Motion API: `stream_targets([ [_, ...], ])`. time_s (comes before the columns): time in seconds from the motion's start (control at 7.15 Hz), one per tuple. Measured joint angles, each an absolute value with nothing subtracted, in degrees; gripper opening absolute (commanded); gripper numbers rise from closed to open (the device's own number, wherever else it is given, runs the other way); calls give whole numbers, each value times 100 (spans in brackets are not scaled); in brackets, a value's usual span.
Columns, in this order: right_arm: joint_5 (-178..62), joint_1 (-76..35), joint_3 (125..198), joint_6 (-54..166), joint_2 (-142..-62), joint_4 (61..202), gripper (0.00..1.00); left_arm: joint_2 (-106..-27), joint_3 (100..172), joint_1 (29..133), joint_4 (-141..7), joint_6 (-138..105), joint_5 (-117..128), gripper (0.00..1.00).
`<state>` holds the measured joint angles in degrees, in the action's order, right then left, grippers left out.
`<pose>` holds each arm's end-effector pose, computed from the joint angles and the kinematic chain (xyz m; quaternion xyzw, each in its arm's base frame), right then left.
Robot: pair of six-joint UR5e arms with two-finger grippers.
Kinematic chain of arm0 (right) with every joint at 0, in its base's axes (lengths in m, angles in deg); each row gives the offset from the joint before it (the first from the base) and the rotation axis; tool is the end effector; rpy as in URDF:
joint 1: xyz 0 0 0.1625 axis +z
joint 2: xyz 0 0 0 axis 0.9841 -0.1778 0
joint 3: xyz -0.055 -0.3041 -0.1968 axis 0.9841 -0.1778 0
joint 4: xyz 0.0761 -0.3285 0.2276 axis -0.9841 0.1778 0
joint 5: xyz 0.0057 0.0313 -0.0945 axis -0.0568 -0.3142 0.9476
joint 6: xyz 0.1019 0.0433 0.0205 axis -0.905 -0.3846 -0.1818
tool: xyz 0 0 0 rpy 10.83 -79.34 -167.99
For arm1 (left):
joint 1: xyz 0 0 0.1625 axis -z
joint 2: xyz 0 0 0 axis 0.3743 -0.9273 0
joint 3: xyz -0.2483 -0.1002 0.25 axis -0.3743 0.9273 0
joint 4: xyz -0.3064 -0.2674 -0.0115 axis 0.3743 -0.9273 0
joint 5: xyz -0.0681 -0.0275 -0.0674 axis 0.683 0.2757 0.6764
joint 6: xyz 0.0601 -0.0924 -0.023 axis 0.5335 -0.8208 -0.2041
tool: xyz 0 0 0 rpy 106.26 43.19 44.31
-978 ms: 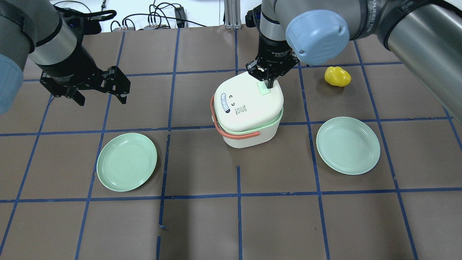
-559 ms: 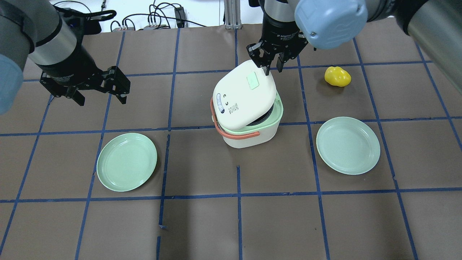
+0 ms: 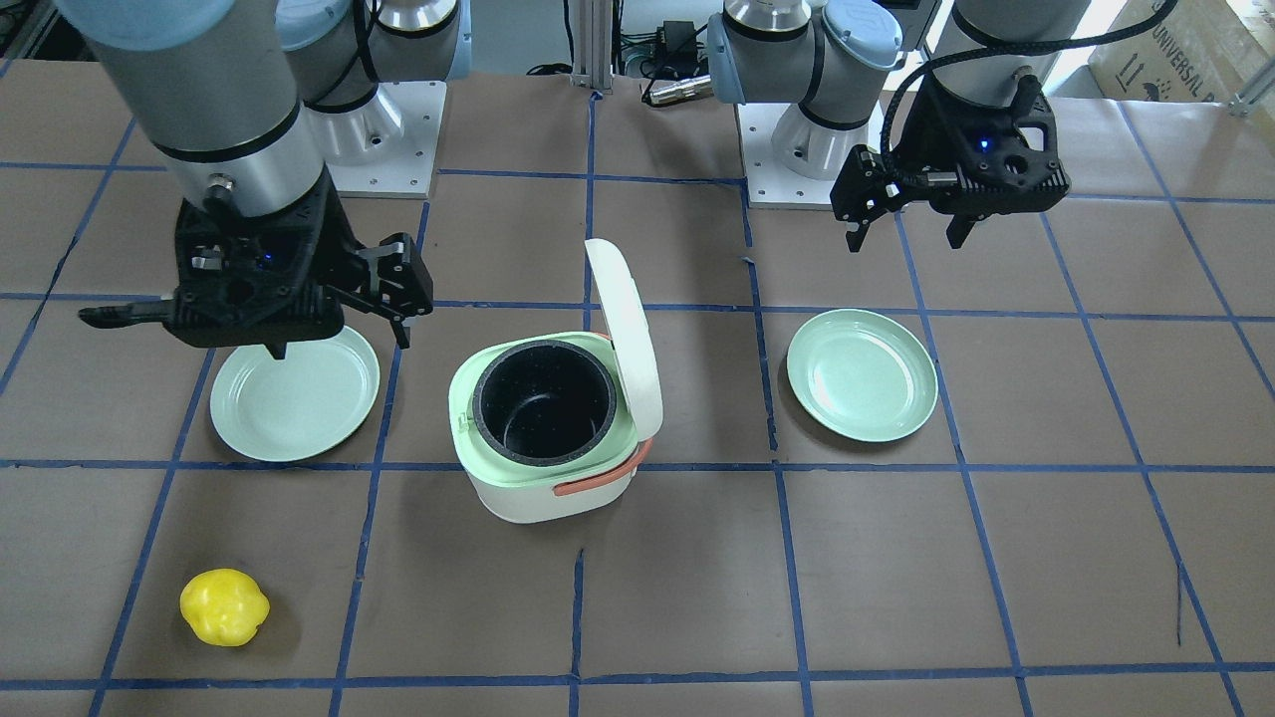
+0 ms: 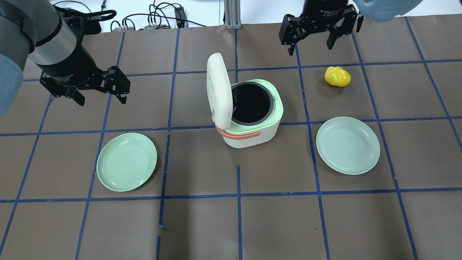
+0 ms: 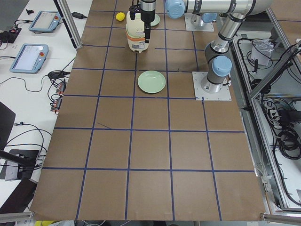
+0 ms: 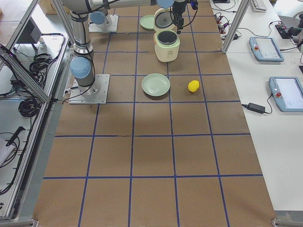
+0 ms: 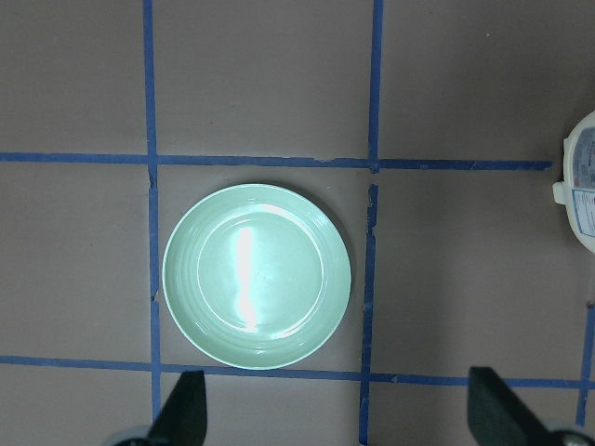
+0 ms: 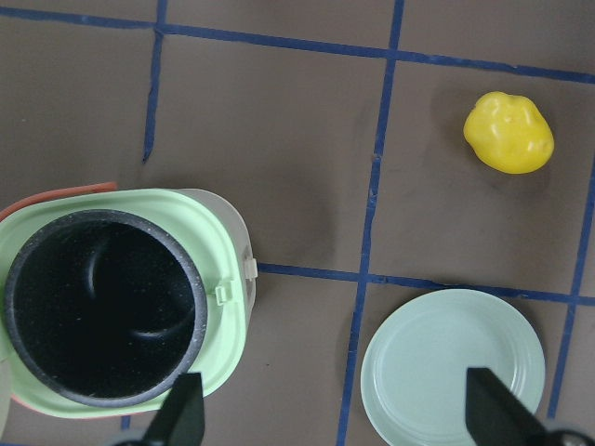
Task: Press rice cooker button
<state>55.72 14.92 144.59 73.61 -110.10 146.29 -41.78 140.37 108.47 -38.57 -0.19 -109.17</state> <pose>0.1784 -0.5559 0.4257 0.0505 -0.9983 0.0278 0.0027 -0.0992 -0.4614 0.4152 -0.0158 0.9994 -0.0148 0.0276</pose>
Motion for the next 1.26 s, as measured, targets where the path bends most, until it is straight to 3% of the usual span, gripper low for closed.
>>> stream_targets([
  [1.26,5582,720,14591,7509,-11423,14291,100,-4178,14037,10847,-3860,-18,-10917,100],
])
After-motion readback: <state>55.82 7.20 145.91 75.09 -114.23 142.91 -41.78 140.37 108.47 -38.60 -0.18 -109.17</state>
